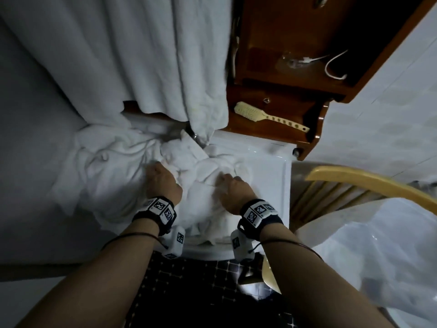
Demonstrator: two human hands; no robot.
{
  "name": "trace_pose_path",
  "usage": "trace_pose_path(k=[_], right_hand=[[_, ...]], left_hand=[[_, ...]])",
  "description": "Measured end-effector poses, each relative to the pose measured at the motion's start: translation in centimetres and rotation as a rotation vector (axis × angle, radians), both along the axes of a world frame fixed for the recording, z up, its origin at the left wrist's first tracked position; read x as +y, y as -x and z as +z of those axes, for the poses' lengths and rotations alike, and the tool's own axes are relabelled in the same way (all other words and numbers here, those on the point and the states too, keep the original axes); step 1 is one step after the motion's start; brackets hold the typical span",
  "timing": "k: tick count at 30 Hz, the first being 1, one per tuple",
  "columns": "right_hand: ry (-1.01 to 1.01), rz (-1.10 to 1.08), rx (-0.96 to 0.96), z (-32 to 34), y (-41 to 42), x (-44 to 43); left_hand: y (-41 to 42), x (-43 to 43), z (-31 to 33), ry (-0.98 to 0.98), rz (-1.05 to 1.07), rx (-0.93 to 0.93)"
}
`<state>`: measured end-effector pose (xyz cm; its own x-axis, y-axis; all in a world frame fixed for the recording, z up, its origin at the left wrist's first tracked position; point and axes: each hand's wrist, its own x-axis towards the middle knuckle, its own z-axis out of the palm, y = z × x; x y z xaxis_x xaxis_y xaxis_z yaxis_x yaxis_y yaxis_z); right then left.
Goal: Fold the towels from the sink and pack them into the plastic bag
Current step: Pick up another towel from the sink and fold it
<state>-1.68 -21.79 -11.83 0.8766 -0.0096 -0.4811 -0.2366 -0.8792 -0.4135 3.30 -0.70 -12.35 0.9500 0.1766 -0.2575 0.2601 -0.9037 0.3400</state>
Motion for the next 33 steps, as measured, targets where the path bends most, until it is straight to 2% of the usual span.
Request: trace_pose_path(k=[3,6,9,12,15,21,24,27,29,31,33], right_hand=[[0.029,-0.058,-0.004,-0.3,-0.3,0.7],[0.046,-0.092,0.013,-0.2,-0.1,1.0],[0.046,-0.101,0.029,-0.2,0.2,1.3],[0.045,-0.077,0.008,0.0,1.3,1.5],[0.070,-0.012,-0.100,0.5,3.3,1.8],[-0.496,0.000,-0.617,4.6,6.8,2.0],[-0.547,-0.183,-0.798,7.2,8.5,0.9],[-0.683,-0.294,-0.825,9.9,10.1,-0.1],[-0.775,-0.342,-0.873,12.5,11.6,-0.2],[-0.881,-0.334,-0.917,15.4,12.6,0.0],[-0.910,-0.319,-1.042,18.2,13.5,0.3]], left_hand=[[-0.8,1.6,-0.1,0.042,0.012,0.067],[-0.8,2.2,0.5,-0.012,-0.059,0.141],[-0.4,2.2,1.8,-0.020,-0.163,0.085],[0.5,1.9,3.5,-0.021,-0.168,0.024],[2.2,0.5,5.6,0.079,-0.230,-0.111],[7.9,-3.6,11.7,0.345,-0.615,-0.325],[10.9,-4.9,14.4,0.486,-0.655,-0.409],[13.0,-4.7,15.3,0.670,-0.538,-0.479],[13.9,-4.0,15.2,0.659,-0.417,-0.545],[14.2,-3.2,15.1,0.539,-0.330,-0.571],[14.3,-2.4,15.5,0.392,-0.291,-0.580]])
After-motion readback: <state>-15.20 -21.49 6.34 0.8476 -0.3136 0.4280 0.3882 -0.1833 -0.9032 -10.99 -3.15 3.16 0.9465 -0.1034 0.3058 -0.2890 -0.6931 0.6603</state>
